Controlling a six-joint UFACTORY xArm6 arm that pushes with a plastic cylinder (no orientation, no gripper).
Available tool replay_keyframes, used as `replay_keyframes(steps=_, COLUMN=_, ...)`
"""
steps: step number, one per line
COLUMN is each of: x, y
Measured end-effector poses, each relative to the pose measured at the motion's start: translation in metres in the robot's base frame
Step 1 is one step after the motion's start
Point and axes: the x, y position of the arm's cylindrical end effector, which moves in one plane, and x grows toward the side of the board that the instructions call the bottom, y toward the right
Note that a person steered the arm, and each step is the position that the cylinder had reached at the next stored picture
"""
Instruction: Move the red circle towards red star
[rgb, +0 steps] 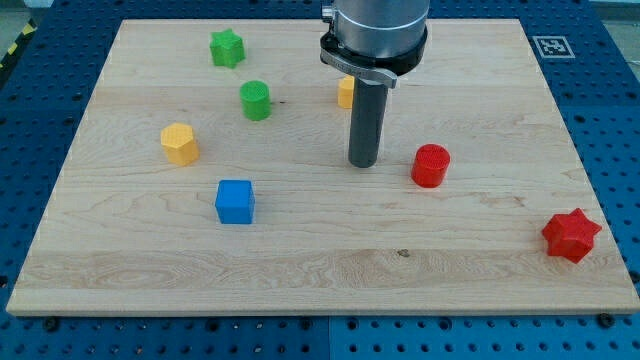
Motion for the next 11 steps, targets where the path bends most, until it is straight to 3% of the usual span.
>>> replay_keyframes(steps=5, x=0.037, y=0.020)
replay_keyframes(steps=7, x=-0.021, y=0.020)
replay_keyframes(steps=8, x=0.003, y=0.073)
replay_keyframes(steps=10, x=0.033, y=0.067)
replay_keyframes(steps=11, x=0.047, y=0.123)
